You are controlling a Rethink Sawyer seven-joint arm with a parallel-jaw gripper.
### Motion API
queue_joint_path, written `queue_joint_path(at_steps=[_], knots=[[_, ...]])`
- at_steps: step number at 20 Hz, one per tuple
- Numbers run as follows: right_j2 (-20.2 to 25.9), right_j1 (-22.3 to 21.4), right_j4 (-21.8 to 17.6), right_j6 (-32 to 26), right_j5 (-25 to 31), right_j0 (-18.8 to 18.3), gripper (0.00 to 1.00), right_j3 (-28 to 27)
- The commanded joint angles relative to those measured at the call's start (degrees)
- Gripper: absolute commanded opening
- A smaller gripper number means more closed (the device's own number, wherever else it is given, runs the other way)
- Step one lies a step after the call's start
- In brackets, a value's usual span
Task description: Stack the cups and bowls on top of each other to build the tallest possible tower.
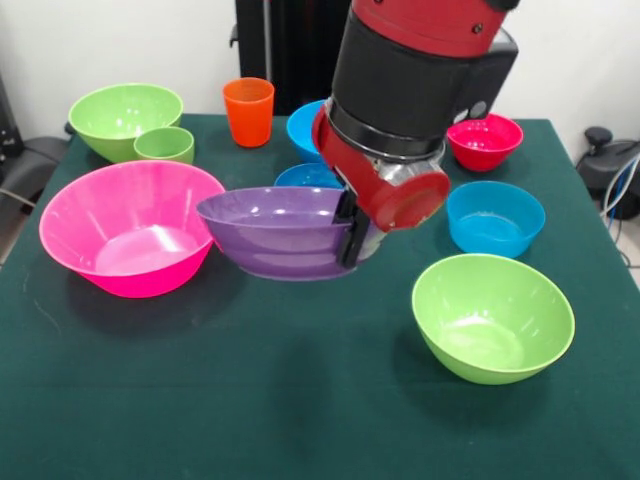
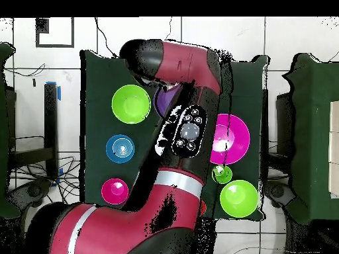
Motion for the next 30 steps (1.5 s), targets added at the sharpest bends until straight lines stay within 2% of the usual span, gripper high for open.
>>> queue_joint_path(at_steps=[1, 3, 14, 18, 27, 30], knots=[[9.04, -2.65, -5.30, -20.15, 7.17, -2.43, 0.00, 8.28], [9.55, -3.27, -5.67, -20.86, 7.74, -2.98, 0.00, 9.37], [12.26, -7.15, -9.70, -27.23, 2.34, -6.37, 0.00, 16.80], [12.91, -8.47, -10.66, -28.50, 2.27, -7.16, 0.00, 18.82], [14.55, -9.30, -12.58, -30.48, 1.15, -8.77, 0.00, 20.18], [15.97, -9.80, -13.41, -33.67, -0.90, -10.37, 0.00, 21.34]])
